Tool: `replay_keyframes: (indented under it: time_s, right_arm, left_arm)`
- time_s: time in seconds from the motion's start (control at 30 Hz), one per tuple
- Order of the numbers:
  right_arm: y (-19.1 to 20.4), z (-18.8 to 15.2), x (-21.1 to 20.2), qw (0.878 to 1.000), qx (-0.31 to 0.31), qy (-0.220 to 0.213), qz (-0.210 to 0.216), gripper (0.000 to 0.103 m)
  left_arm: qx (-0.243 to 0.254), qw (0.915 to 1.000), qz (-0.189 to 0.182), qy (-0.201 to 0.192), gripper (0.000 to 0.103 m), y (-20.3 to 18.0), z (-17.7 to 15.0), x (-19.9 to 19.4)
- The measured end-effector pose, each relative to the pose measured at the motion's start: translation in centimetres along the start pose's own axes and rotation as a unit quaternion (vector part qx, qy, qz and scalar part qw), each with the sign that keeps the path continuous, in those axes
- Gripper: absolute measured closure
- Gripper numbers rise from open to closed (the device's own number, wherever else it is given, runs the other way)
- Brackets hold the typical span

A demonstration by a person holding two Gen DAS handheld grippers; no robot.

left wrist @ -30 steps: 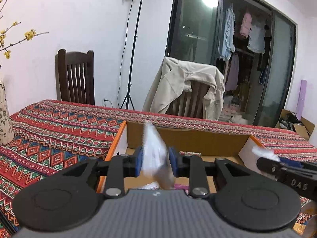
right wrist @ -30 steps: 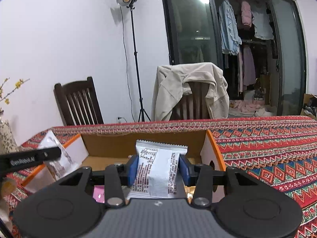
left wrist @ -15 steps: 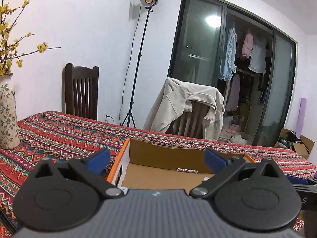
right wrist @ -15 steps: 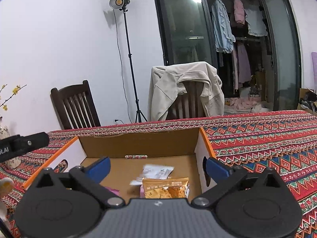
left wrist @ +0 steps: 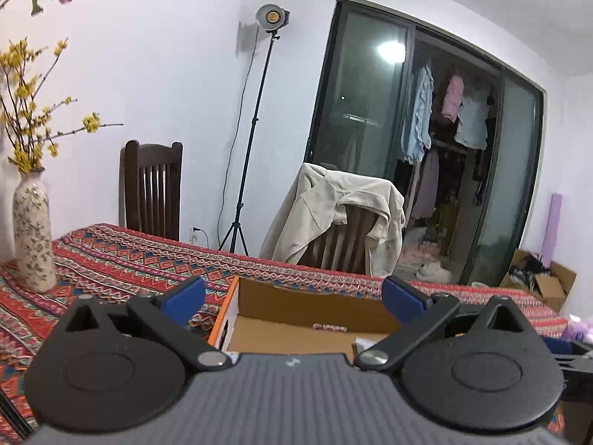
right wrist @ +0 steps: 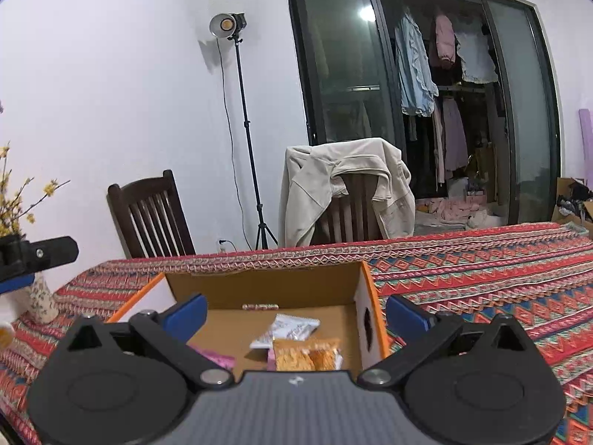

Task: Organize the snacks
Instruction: 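Withdraw both grippers from the box back toward the snack pile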

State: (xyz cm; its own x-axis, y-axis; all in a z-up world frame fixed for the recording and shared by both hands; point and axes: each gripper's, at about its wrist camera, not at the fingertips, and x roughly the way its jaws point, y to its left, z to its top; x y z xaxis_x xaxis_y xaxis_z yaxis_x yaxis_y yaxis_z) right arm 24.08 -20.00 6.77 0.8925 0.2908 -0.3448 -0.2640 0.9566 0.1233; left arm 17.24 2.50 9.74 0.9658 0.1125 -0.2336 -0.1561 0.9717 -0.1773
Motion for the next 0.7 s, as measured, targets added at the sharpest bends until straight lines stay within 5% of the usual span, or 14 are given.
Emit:
replay_keyframes:
  time_s: [0.7]
  right_arm:
    - [-2.0, -8.3, -6.4, 0.995, -0.028, 0.093, -0.005, 0.0]
  left_arm:
    - [0.03, 0.995, 0.009, 0.094, 0.0, 3.9, -8.6, -6.1]
